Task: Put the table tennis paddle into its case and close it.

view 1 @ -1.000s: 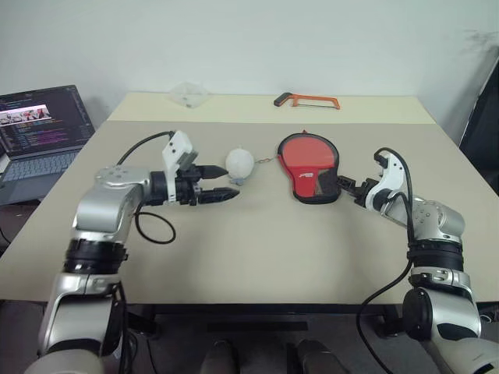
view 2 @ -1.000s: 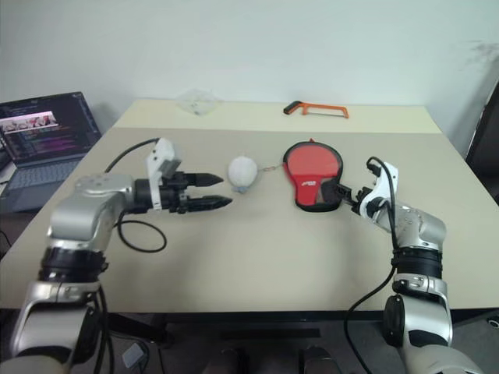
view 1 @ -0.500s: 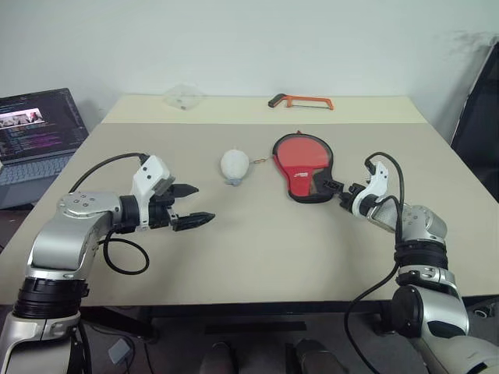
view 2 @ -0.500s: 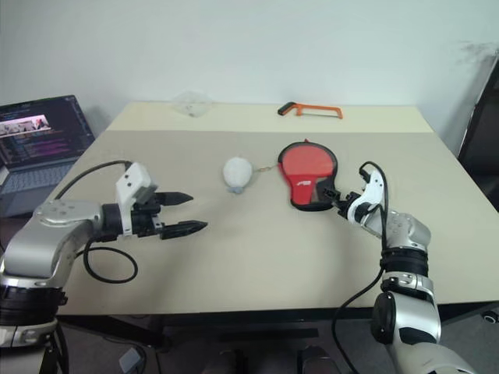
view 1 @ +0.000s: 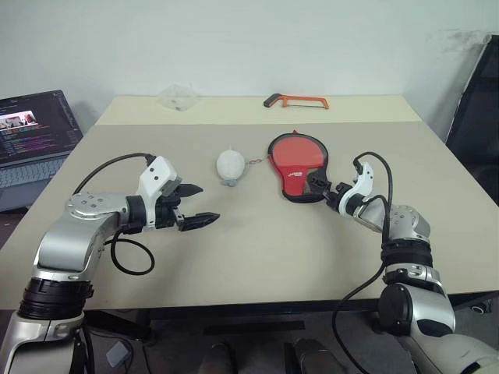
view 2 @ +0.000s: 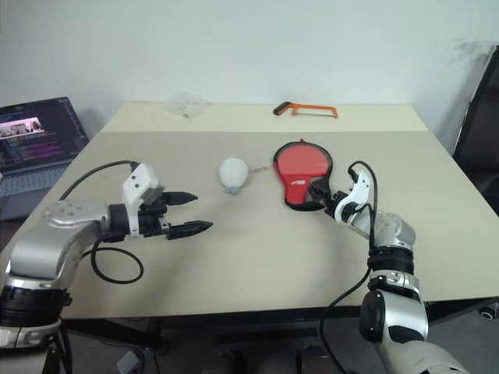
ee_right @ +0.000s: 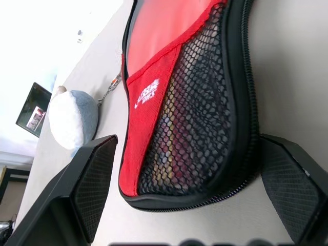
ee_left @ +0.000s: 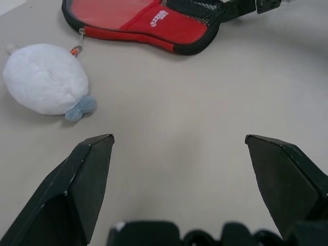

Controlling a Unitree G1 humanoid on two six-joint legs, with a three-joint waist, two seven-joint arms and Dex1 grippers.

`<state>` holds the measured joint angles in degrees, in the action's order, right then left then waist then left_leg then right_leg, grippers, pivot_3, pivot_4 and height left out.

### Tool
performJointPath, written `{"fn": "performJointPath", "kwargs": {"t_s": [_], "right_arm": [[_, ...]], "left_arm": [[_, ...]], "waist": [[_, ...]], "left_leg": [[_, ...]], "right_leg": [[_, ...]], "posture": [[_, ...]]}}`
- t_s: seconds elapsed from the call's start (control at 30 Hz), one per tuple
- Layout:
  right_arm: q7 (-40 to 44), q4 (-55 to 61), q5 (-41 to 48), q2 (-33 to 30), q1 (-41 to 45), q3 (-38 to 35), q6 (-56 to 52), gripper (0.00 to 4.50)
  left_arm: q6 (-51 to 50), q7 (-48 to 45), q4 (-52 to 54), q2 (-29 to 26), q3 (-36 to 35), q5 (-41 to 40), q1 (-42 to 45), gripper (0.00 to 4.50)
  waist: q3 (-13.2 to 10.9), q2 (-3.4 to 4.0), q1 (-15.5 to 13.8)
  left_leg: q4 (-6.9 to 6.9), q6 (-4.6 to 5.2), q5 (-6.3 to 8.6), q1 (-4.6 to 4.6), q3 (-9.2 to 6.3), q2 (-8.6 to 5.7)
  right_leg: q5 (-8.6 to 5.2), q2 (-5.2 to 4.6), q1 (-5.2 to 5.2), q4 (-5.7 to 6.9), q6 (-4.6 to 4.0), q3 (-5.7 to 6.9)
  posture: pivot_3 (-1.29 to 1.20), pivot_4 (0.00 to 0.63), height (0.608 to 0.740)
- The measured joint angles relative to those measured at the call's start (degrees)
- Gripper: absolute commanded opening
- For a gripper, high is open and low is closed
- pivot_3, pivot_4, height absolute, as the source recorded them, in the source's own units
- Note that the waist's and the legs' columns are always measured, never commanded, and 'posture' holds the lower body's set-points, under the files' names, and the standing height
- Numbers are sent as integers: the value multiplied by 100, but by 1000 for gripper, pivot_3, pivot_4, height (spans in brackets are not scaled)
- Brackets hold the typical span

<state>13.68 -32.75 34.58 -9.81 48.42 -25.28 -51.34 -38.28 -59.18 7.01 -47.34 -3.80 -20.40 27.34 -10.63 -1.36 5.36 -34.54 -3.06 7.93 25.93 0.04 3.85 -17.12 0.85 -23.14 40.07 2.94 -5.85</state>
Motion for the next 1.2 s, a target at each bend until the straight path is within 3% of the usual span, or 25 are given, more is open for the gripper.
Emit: {"fn": "performJointPath", "kwargs": {"t_s": [0.13, 0.2, 0.6, 0.9, 1.2], "right_arm": [[-9, -406, -25, 17, 202, 1, 262, 4500], [-10, -641, -84, 25, 314, 8, 428, 4105], [4, -1213, -416, 130, 535, 178, 811, 22], [109, -232, -417, 278, 108, 478, 171, 22], [534, 1915, -115, 313, -951, 1212, -1350, 22]], "left_arm": [[0, 49, 0, 54, 60, 1, 69, 4465], [1, 95, 0, 86, 102, 2, 86, 4500], [5, 119, -6, 104, 132, 4, 159, 4500], [23, 109, -66, 97, 137, 14, 162, 4500], [118, 63, -209, 64, 235, 31, 286, 4500]], "waist": [[0, 0, 25], [1, -2, 35], [13, -21, 127], [21, -34, 127], [24, -39, 110]], "left_leg": [[-1, 0, 0, -2, 2, 0], [-3, 0, 0, -4, 2, 0], [0, 4, -3, -6, 1, 1], [23, 4, -3, -6, -1, 3], [63, 5, 1, -9, -9, 11]], "right_leg": [[3, 0, 0, 0, 3, -3], [6, 0, 2, 0, 5, -4], [11, 4, 1, -1, 9, -9], [1, 5, -4, -3, -7, -5], [-18, 11, -10, -4, -36, 16]], "posture": [[0, 150, 740], [0, 150, 740], [0, 150, 740], [0, 150, 740], [0, 150, 740]]}}
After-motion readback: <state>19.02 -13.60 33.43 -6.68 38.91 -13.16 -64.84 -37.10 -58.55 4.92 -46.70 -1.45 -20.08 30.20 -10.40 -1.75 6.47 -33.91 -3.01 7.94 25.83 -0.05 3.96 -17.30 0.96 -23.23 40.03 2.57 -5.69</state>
